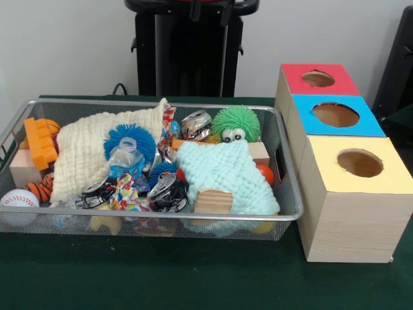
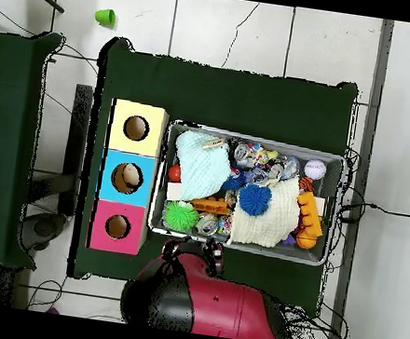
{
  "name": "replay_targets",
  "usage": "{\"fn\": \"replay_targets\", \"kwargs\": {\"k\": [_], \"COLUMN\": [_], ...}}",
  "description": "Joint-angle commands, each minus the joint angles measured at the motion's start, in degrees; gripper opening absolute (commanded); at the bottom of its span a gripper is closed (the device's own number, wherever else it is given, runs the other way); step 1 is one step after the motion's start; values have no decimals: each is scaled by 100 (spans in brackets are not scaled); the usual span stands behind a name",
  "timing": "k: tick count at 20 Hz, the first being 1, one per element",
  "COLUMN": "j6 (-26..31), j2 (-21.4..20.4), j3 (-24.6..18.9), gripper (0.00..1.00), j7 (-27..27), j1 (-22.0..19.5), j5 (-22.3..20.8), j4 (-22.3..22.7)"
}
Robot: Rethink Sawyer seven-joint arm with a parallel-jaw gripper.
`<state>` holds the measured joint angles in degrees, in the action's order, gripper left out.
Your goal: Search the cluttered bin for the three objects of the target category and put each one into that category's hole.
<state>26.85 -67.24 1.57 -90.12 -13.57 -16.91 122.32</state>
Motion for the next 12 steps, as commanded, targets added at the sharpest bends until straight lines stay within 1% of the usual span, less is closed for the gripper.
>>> {"fn": "replay_targets", "kwargs": {"k": [1,6,7,10,12], "j6": [-390,-419,-470,-593,-651], "j2": [387,327,349,441,570], "j3": [-211,-946,-1145,-1616,-1944], "gripper": [100,100,100,100,100], "j7": [93,670,757,878,980], "j1": [-457,-1331,-1570,-2131,-2497], "j5": [-798,-542,-455,-423,-529], "j4": [-631,-449,-383,-318,-316]}}
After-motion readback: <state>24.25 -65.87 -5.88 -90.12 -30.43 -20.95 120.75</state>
